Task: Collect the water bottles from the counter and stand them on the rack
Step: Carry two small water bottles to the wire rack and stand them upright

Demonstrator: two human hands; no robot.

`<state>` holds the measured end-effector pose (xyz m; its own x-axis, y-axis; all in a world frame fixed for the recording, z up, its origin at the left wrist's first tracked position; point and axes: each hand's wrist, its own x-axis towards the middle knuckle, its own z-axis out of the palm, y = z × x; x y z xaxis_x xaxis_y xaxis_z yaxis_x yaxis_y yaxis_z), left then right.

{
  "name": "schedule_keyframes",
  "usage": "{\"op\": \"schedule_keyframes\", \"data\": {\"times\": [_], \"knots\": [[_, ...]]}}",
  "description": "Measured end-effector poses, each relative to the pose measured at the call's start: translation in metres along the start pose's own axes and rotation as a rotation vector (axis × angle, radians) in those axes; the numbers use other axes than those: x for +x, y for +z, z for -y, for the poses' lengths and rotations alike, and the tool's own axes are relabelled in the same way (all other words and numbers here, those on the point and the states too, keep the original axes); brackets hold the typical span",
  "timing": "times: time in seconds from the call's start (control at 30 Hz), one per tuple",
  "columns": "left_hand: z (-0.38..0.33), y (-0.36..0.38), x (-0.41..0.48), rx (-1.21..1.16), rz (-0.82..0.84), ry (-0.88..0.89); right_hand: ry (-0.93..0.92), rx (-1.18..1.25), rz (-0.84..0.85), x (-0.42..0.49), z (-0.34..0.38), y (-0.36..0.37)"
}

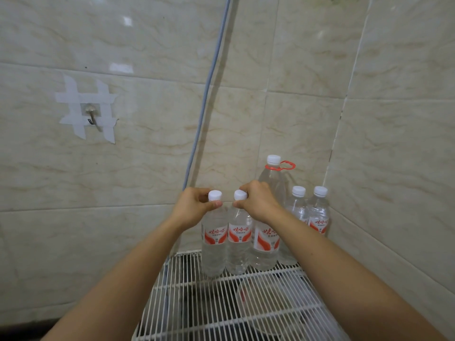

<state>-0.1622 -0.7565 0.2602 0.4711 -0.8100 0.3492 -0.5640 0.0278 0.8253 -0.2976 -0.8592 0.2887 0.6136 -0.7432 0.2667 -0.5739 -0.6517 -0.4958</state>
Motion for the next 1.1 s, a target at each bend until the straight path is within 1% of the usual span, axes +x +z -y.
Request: {"op": "schedule_keyframes", "data": {"times": [0.07, 0.23, 0.33, 0.47, 0.53, 0.57, 0.63, 0.8, 0.97, 1.1], "knots": [[0.003, 0.001, -0.002, -0.011, -0.007, -0.014, -0.007, -0.001, -0.001, -0.003, 0.001, 0.001], [0.005, 0.012, -0.011, 0.024, -0.028, -0.045, -0.053, 0.107, -0.033, -0.016, -0.005, -0.001], [0.001, 0.015, -0.018, 0.019, -0.087, -0.082, -0.076, 0.088, -0.084, -0.024, -0.005, -0.004], [0.007, 0.010, -0.055, 0.112, -0.213, -0.065, -0.251, 0.048, -0.230, -0.040, -0.003, 0.008], [0.018, -0.001, -0.081, 0.201, -0.227, -0.065, -0.357, 0.044, -0.245, -0.052, 0.004, 0.027], [0.026, -0.008, -0.096, 0.249, -0.227, -0.073, -0.402, 0.049, -0.230, -0.059, 0.009, 0.040], [0.041, -0.027, -0.126, 0.317, -0.231, -0.120, -0.448, 0.048, -0.148, -0.073, 0.023, 0.070], [0.081, -0.092, -0.219, 0.462, -0.245, -0.269, -0.457, 0.054, 0.108, -0.125, 0.079, 0.151], [0.134, -0.181, -0.333, 0.607, -0.255, -0.363, -0.479, -0.008, 0.351, -0.199, 0.169, 0.227], [0.169, -0.256, -0.433, 0.667, -0.218, -0.468, -0.481, -0.012, 0.422, -0.276, 0.246, 0.288]]}}
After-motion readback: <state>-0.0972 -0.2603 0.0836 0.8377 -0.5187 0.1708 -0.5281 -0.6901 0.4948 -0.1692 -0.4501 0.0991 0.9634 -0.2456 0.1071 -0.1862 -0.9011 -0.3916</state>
